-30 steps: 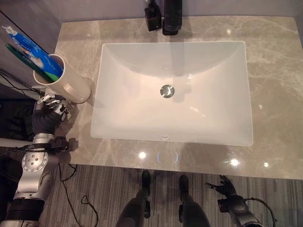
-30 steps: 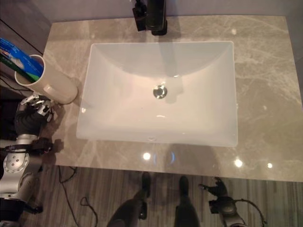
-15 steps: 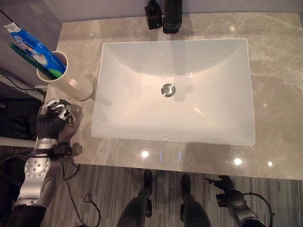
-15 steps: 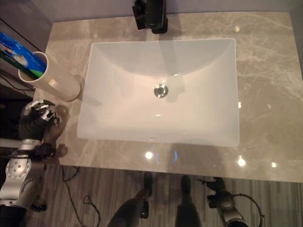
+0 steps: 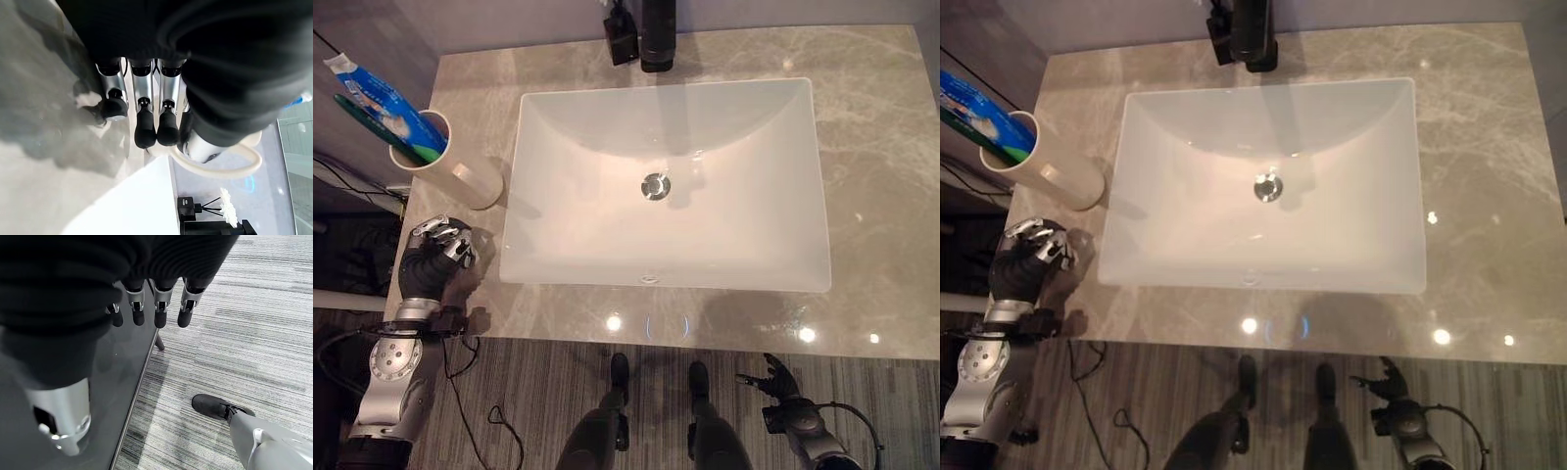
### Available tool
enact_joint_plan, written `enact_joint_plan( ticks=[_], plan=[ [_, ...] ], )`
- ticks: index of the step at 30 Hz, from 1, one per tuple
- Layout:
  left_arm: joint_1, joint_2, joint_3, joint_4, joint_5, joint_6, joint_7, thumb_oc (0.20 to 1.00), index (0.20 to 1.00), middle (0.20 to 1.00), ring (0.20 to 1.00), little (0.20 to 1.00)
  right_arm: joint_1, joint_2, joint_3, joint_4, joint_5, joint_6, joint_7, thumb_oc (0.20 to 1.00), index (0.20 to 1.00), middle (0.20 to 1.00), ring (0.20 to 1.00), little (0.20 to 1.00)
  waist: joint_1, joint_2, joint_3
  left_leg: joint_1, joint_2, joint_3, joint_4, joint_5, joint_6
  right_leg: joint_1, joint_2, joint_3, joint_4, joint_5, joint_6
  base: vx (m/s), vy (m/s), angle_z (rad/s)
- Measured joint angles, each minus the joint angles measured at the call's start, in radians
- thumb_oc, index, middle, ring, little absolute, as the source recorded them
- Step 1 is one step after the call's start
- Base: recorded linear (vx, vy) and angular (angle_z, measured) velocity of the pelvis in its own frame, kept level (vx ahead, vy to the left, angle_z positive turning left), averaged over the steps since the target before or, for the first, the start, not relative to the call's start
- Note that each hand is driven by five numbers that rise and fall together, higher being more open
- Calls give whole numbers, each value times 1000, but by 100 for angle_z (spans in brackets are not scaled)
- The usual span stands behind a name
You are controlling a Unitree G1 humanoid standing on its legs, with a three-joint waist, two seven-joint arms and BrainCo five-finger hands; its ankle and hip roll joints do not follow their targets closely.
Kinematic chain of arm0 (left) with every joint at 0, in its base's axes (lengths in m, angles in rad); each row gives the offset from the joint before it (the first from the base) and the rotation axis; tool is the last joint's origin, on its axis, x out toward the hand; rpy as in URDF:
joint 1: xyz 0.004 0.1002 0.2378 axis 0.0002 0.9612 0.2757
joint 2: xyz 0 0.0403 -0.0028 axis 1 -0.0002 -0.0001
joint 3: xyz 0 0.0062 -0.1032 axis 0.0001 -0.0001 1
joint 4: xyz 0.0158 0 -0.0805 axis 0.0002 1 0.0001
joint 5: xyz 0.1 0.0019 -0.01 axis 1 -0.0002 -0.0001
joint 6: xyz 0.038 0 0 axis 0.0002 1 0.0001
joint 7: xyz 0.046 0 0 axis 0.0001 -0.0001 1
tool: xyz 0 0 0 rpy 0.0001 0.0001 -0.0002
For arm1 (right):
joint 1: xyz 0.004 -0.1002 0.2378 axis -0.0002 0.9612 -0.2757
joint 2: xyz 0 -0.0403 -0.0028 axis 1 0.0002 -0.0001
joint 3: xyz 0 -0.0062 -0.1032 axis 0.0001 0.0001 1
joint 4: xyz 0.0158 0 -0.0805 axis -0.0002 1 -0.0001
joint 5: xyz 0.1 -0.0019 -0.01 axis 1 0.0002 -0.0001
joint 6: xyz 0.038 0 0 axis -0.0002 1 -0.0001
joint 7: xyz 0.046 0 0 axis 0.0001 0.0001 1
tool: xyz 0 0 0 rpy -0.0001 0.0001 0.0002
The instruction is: Put brush and paste in cup on sink, flatten towel.
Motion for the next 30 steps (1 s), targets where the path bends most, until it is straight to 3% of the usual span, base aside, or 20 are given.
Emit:
enact_joint_plan(
  ticks=[7,13,21,30],
  plan=[
    [-86,7,4,71,12,-7,47,200,200,200,200,200,5,-4,0,2,0,0,0,1000,1000,1000,1000,1000,-6,5,-3,-22,2,20,0,1,1,-30,1,21,0,9,1,14,-5,-8],
    [-160,64,5,161,41,-8,96,200,200,200,200,200,6,-4,1,6,1,0,-1,1000,1000,1000,1000,1000,-9,2,-2,-32,9,19,0,3,-1,-41,9,21,0,12,0,12,-6,0],
    [-321,153,-2,287,36,-19,138,200,200,200,200,200,0,0,28,11,3,-2,-2,1000,1000,1000,1000,1000,-28,-34,16,-66,17,19,0,13,-7,-76,17,22,0,22,-7,0,0,0],
    [-329,172,-2,216,29,-30,145,200,200,200,200,200,-6,8,40,5,5,-13,-4,1000,1000,1000,1000,1000,-39,-59,29,-82,18,40,0,13,-6,-100,18,39,0,27,-7,8,1,-4]
  ],
)
